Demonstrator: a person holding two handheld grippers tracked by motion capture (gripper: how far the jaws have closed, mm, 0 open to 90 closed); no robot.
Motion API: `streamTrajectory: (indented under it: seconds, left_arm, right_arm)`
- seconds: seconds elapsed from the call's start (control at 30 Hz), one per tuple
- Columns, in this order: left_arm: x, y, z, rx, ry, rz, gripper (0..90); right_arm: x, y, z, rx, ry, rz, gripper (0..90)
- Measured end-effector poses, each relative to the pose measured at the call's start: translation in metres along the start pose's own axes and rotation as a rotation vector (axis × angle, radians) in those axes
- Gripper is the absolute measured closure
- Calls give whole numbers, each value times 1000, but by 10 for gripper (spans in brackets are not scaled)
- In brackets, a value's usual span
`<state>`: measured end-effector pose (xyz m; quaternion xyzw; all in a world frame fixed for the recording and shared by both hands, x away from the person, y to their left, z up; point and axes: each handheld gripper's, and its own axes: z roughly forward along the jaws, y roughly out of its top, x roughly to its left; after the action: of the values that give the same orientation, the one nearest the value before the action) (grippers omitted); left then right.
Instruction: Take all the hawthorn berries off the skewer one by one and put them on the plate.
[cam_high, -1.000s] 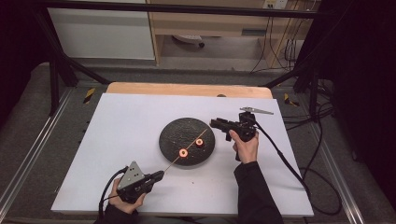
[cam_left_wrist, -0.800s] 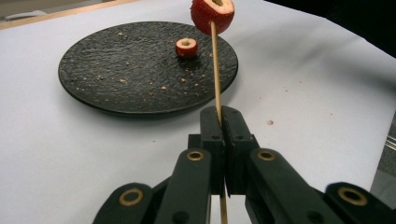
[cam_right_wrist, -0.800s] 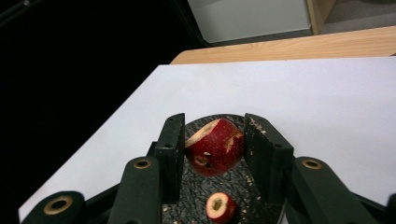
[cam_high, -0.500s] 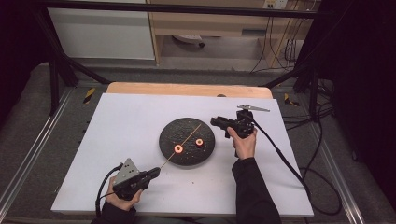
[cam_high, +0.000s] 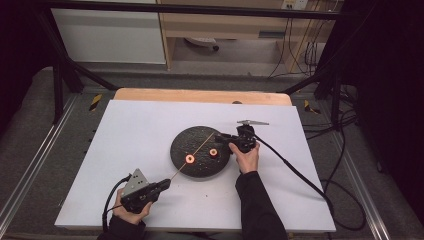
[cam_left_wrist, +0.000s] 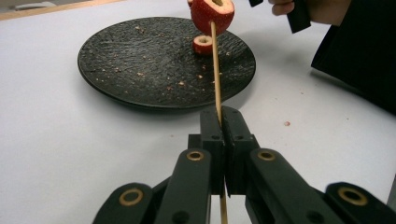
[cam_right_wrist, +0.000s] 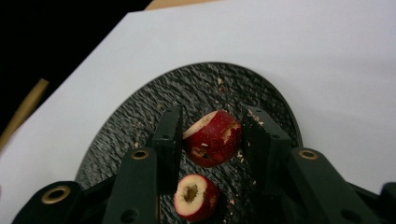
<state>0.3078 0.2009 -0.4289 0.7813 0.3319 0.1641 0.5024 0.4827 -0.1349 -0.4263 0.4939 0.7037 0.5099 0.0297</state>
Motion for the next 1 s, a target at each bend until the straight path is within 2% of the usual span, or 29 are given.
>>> streamTrajectory:
  seconds: [0.27, 0.4, 0.57, 0.73, 1.0]
  left_arm:
    - [-1, 0, 0, 3, -3, 6, 879]
    - [-1, 0, 1, 5, -4, 6, 879]
    - [-2, 0, 1, 8, -7, 8, 879]
    - [-3, 0, 2, 9, -8, 9, 879]
    - [-4, 0, 2, 10, -9, 13, 879]
  right_arm:
    - [-5, -13, 17, 41, -35, -19, 604]
    - [-7, -16, 20, 63, -43, -23, 600]
    - [-6, -15, 19, 63, -41, -28, 555]
    - [2, -8, 4, 30, -34, -63, 451]
    - [20, -6, -26, -11, 12, -117, 177]
